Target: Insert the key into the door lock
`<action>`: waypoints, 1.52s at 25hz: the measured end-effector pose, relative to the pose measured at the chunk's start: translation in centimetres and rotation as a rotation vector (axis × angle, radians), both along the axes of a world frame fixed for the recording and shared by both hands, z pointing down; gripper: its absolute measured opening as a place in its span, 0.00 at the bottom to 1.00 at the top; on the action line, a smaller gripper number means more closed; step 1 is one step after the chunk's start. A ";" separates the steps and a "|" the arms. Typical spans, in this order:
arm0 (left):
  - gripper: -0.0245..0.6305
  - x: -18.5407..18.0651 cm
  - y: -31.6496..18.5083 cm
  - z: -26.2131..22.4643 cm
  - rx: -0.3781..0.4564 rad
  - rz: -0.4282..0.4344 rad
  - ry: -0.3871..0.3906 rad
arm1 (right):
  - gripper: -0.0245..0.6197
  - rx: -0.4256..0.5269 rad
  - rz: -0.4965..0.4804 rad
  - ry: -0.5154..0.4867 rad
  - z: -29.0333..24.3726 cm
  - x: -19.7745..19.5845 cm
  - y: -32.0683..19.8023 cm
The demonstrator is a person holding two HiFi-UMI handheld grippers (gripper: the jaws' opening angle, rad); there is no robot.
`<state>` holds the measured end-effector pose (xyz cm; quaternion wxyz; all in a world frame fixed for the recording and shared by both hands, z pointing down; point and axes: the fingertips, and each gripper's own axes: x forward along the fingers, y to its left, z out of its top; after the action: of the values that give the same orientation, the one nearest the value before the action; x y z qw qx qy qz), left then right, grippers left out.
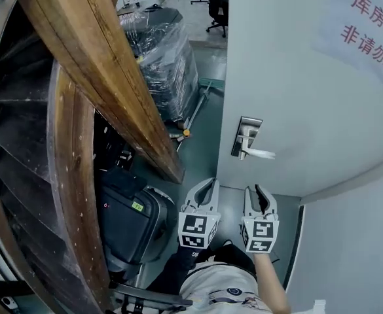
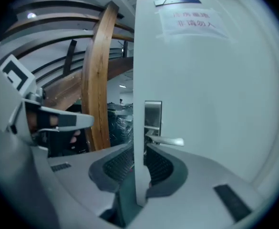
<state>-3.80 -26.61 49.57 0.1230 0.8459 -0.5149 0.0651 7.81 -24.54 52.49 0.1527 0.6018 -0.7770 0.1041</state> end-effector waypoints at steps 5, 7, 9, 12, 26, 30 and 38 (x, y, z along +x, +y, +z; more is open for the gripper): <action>0.04 1.8 2.8 -5.1 0.034 0.064 -0.001 | 0.05 0.115 -0.016 -0.053 -8.1 1.8 4.0; 0.04 2.4 3.3 -6.4 0.051 0.073 0.000 | 0.05 0.175 -0.001 -0.064 -10.7 2.7 4.5; 0.04 3.2 3.4 -7.7 0.075 0.082 0.000 | 0.05 0.222 0.004 -0.080 -12.8 3.2 4.5; 0.04 4.6 3.5 -9.2 0.112 0.103 0.002 | 0.05 0.269 0.003 -0.098 -14.9 3.2 4.5; 0.04 5.5 2.2 -11.4 0.183 0.095 0.000 | 0.05 0.322 -0.010 -0.095 -16.4 2.8 3.3; 0.04 5.8 1.9 -11.4 0.184 0.103 0.003 | 0.05 0.324 -0.016 -0.099 -16.4 2.6 3.0; 0.04 5.7 1.3 -11.2 0.181 0.101 -0.007 | 0.05 0.323 -0.022 -0.108 -16.1 2.4 2.3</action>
<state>1.85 -25.30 38.37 0.0410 0.8782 -0.4758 0.0272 10.25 -22.27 36.34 0.0131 0.6035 -0.7972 0.0086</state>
